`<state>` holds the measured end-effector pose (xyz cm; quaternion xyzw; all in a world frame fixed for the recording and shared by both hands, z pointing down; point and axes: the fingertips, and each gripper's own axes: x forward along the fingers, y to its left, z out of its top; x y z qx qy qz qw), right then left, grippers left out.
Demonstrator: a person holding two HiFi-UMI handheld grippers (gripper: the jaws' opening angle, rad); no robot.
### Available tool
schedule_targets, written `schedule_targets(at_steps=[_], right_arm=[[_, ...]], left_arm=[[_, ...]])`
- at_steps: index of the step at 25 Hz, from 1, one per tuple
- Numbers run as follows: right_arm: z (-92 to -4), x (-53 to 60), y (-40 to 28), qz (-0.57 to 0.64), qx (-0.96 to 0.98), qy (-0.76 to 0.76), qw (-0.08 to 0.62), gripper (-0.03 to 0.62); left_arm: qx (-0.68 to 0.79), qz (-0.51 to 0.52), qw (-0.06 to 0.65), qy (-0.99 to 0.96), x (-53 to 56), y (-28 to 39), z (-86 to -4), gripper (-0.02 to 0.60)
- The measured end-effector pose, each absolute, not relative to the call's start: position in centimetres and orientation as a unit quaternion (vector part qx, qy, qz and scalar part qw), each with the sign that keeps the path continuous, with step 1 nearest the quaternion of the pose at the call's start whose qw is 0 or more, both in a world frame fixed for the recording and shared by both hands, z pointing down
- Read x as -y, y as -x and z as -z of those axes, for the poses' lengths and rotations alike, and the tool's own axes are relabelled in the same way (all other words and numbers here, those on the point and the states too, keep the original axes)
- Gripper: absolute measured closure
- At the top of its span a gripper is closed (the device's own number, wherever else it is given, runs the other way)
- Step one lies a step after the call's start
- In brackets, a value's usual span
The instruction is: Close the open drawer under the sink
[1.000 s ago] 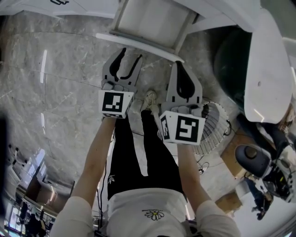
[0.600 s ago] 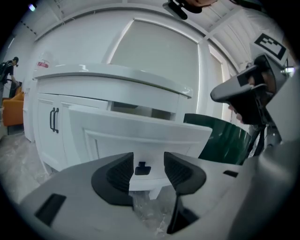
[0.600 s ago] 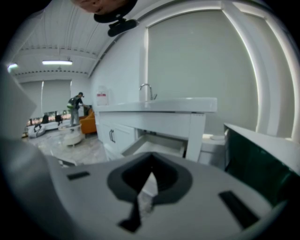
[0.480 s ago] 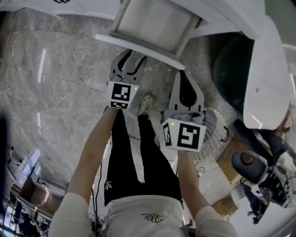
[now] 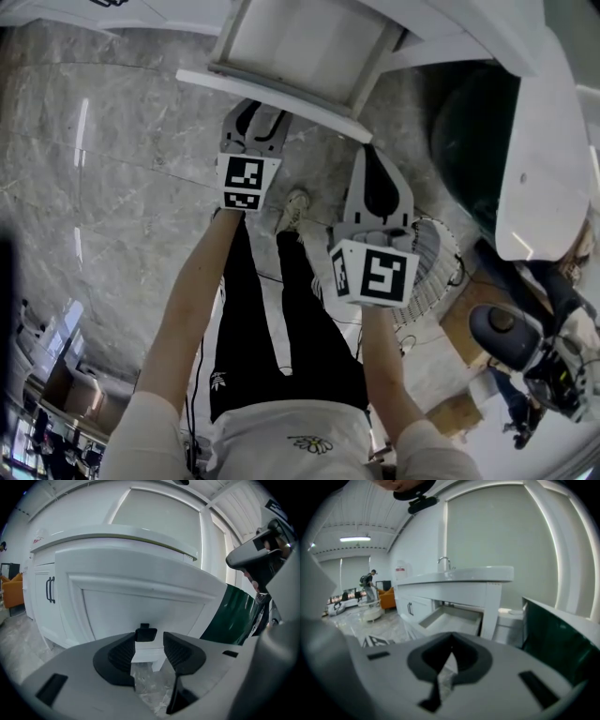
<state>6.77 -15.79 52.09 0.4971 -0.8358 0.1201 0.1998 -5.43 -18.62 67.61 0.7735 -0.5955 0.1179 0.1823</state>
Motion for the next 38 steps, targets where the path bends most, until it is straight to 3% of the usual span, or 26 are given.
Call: schedule_targets(at_steps=[3, 9, 38], right_arm=[[-52.3, 15.9, -6.9, -0.123, 0.835, -0.497, 0.201, 0.565], [-52.9, 16.1, -7.0, -0.128, 0.836, -0.494, 0.204, 0.565], [-53.2, 17.4, -6.6, -0.132, 0.843, -0.478, 0.207, 0.565]], left_arm=[[0.605, -0.116, 0.189, -0.765, 18.9, 5.9, -67.7, 0.423], [0.6, -0.124, 0.171, -0.772, 19.1, 6.1, -67.4, 0.44], [0.603, -0.121, 0.13, -0.777, 19.2, 6.4, -63.9, 0.448]])
